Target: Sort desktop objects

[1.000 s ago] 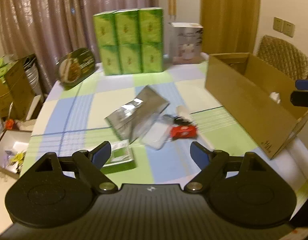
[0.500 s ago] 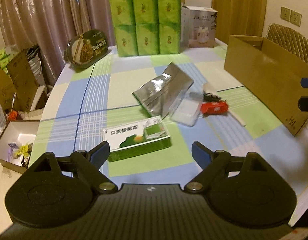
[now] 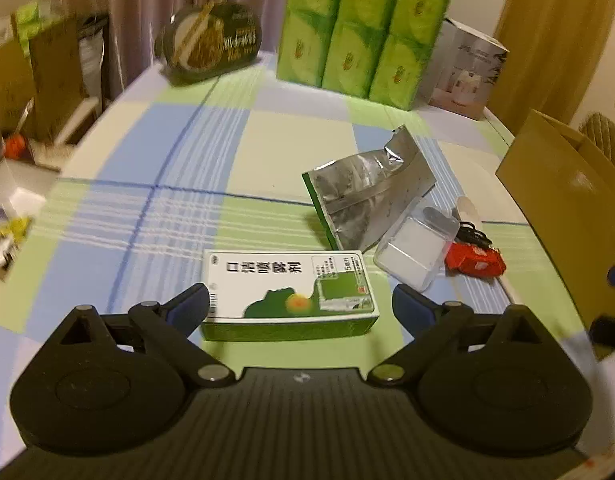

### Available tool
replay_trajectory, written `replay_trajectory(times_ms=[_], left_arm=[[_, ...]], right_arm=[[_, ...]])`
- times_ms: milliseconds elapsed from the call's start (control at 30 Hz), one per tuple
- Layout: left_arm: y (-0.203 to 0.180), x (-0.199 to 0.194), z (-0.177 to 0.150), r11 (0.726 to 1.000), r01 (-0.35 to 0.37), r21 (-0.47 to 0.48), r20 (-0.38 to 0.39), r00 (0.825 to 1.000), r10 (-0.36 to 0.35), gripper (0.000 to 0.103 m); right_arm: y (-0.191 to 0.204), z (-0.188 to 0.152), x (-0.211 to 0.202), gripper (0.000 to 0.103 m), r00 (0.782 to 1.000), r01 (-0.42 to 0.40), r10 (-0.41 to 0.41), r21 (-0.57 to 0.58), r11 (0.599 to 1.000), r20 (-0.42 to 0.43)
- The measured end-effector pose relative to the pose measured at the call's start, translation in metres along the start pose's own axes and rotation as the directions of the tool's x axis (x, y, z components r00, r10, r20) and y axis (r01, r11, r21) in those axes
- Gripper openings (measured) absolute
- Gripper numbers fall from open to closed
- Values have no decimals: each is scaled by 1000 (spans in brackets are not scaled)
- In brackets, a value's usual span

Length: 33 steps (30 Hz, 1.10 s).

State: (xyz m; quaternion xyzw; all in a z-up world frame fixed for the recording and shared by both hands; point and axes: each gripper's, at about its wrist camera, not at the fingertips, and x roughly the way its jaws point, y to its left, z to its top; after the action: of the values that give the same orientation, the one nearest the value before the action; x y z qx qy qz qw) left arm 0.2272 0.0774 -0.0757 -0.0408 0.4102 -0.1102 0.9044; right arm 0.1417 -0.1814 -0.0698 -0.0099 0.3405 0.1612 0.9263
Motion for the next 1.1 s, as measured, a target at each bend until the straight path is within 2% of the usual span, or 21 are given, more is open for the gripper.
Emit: replay_trajectory(times_ms=[200, 267, 400, 500, 533, 600, 700, 867, 967, 1033, 1100], left_arm=[[-12, 21, 5, 984, -32, 175, -20, 999, 35, 99], [-4, 26, 5, 989, -13, 149, -43, 999, 20, 99], [3, 21, 3, 992, 37, 123, -41, 999, -32, 99], [1, 14, -2, 986, 58, 154, -56, 997, -50, 99], [0, 11, -4, 984, 58, 169, -55, 997, -50, 99], [1, 6, -5, 980, 10, 198, -17, 1000, -7, 99], [13, 11, -2, 985, -24, 171, -15, 1000, 27, 99], [23, 25, -4, 992, 53, 119, -83, 996, -43, 99], [15, 23, -9, 986, 100, 132, -100, 991, -87, 99], [7, 15, -12, 972, 182, 149, -117, 979, -166, 99], [-5, 6, -17, 939, 274, 207, -135, 959, -250, 99]], right_arm=[[-11, -2, 14, 95, 1000, 10, -10, 21, 1000, -23], [-14, -4, 19, 95, 999, 14, -13, 24, 1000, -33], [-20, -6, 26, 95, 999, 19, -17, 41, 999, -46], [-21, -7, 29, 95, 999, 12, -10, 46, 999, -47], [-20, -7, 29, 95, 999, 10, -8, 45, 999, -47], [-19, -7, 31, 95, 999, 4, -2, 42, 999, -49], [-16, -7, 37, 95, 999, -3, 6, 45, 999, -53], [-16, -7, 47, 95, 998, -9, 13, 62, 998, -64], [-18, -7, 49, 95, 998, -5, 9, 69, 998, -66], [-21, -8, 50, 95, 998, 1, 3, 70, 998, -70], [-23, -10, 51, 95, 997, 8, -3, 70, 998, -77]])
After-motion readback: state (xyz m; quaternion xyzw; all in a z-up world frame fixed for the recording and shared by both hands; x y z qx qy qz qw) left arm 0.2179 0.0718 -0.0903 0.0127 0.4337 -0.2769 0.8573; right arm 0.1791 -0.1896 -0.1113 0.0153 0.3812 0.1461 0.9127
